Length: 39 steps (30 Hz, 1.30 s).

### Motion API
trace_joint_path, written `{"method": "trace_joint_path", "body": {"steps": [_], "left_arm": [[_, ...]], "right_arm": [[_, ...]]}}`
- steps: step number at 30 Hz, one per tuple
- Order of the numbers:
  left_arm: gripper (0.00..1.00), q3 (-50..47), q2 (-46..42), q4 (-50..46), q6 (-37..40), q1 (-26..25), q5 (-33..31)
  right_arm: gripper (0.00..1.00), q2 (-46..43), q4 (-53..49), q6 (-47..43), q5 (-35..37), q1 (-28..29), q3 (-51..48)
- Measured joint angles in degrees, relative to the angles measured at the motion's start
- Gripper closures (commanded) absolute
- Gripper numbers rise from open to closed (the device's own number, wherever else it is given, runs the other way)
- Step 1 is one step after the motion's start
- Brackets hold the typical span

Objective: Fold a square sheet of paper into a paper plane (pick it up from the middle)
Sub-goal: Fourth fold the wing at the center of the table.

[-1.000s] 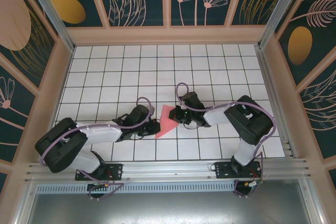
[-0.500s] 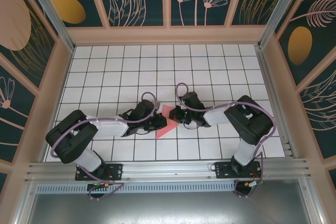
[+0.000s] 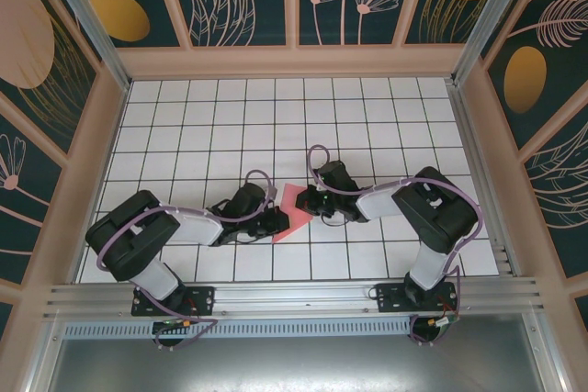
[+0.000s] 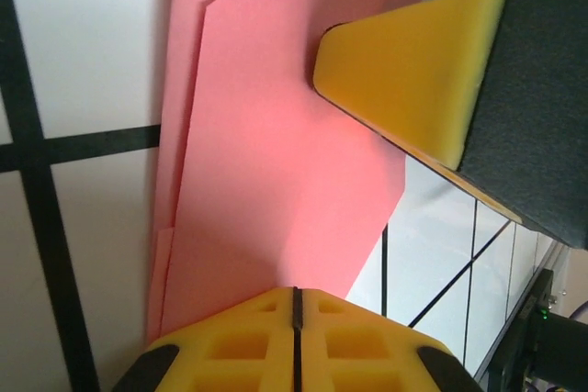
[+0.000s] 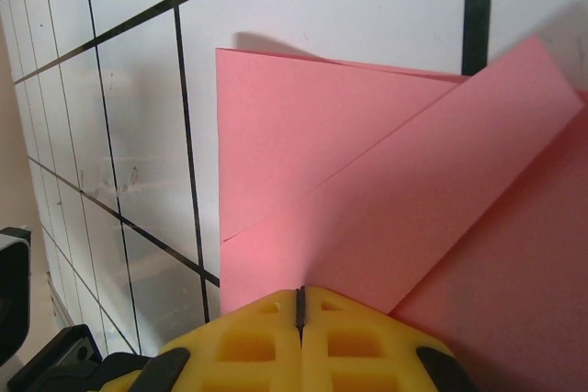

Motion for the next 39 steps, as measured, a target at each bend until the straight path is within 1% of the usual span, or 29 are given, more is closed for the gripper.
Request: {"method": "trace_joint_path", "body": {"steps": [5, 10, 17, 23, 28, 33, 36, 39], "left_arm": [[0.91, -4.0, -3.2, 1.7, 0.4, 0.0, 0.2], [0.91, -5.1, -5.3, -0.2, 1.1, -0.3, 0.2], [0.92, -6.6, -8.6, -3.5, 1.8, -2.0, -0.6], [0.92, -9.6, -13.6, -6.1, 1.7, -2.8, -0.9], [0.93, -11.1, -18.5, -11.1, 1.6, -3.1, -0.9], [0.89, -11.8, -29.2, -21.6, 0.6, -3.5, -3.3], [0.85, -11.0, -34.0, -23.6, 0.2, -3.5, -5.8], [0.84, -9.2, -33.7, -22.9, 0.0, -3.4, -7.4]], "right_arm": [[0.95, 0.0, 0.0, 0.0, 0.0, 0.0, 0.0], [0.95, 0.0, -0.7, -0.3, 0.0, 0.0, 0.3], [0.95, 0.0, -1.8, -0.5, 0.0, -0.1, 0.8], [0.95, 0.0, -2.2, -1.1, 0.1, -0.1, 1.0], [0.95, 0.0, -2.8, -1.4, 0.1, -0.1, 1.3], [0.95, 0.0, -3.0, -1.5, 0.2, -0.1, 1.5], [0.95, 0.0, -3.1, -1.5, 0.2, -0.1, 1.5], [0.95, 0.0, -3.1, -1.5, 0.3, -0.1, 1.5]]}}
